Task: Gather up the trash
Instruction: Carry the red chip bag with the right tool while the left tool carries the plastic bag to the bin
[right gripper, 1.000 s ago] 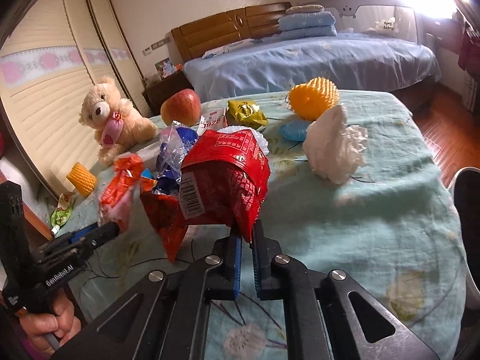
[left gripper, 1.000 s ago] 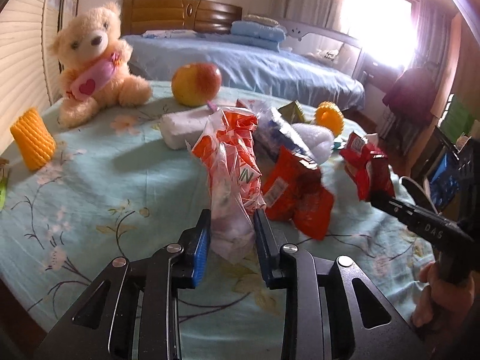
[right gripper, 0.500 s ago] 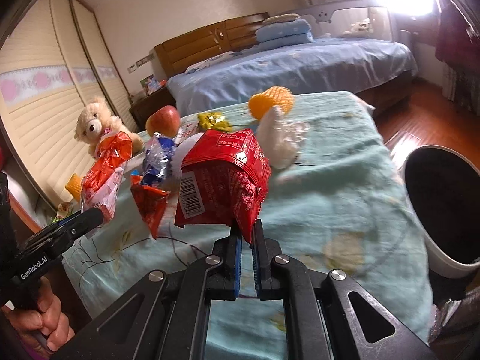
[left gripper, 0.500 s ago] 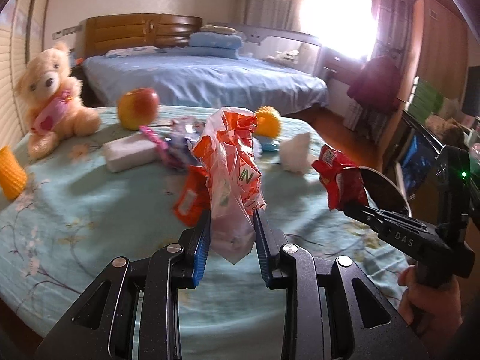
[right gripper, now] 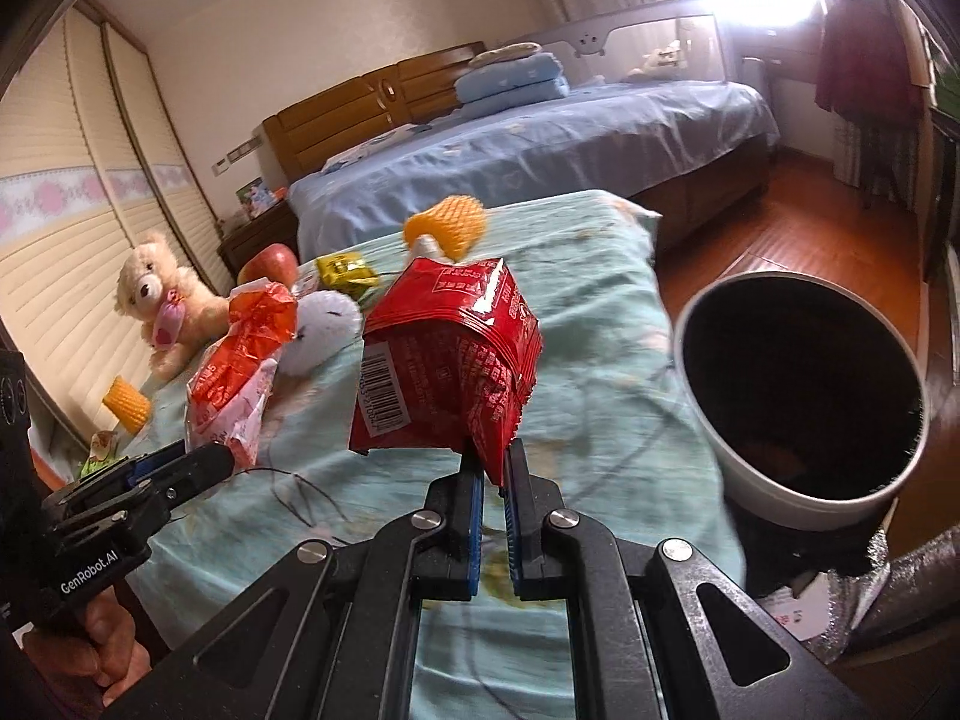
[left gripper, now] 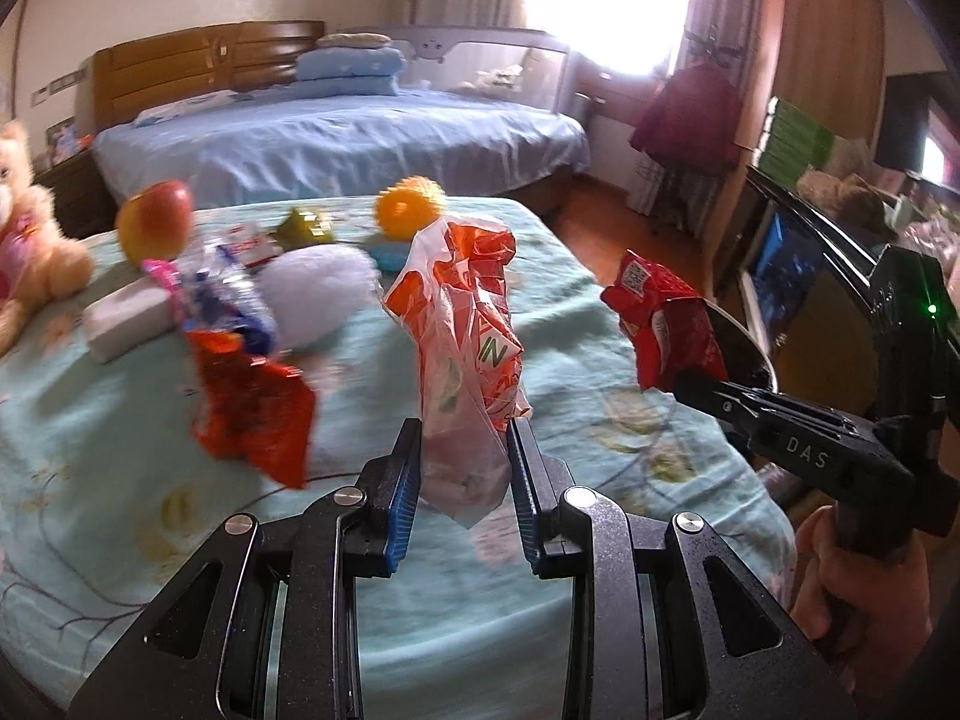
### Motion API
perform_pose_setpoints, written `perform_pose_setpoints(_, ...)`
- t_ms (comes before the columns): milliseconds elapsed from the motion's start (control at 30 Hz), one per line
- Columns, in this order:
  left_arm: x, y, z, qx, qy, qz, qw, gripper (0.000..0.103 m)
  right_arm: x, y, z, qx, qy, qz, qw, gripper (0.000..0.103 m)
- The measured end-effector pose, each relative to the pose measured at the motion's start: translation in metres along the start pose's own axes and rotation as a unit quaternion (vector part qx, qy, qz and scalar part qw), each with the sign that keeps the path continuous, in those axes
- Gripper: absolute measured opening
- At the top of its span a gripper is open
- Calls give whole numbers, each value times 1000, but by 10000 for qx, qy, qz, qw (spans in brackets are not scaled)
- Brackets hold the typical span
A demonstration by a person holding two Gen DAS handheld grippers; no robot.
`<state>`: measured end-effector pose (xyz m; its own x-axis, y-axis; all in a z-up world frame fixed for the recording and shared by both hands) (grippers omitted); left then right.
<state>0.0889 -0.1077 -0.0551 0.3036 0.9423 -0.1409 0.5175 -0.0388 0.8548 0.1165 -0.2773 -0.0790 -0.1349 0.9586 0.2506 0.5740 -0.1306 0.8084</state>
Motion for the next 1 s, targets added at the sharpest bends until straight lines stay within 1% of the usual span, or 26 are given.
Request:
perform_pose_setpoints(367, -45, 2, 27, 190, -412, 246, 9987, 27, -43, 1, -13, -47, -444, 197, 9988, 6)
perform_pose_setpoints(600, -64, 0, 38, 310, -573, 364, 9972, 27, -63, 1, -19, -58, -628, 303, 9976, 6)
perform_pose_setpoints(1000, -90, 7, 55, 392, -772, 554, 9947, 27, -95, 1, -23, -42, -884, 488, 9949, 6)
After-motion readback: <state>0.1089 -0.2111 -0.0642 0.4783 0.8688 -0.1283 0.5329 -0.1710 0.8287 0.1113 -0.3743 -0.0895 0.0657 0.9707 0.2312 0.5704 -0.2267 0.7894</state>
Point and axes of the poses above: each gripper's, at about its wrist camera, not at the fingertips, and z roughly the way its jaws point, x to its left, y to its top, the point moved 3 cm from there along z, roughly the way its jaws point, and after that the axes turned 10 degrees about -x, right-handed, at the moved point
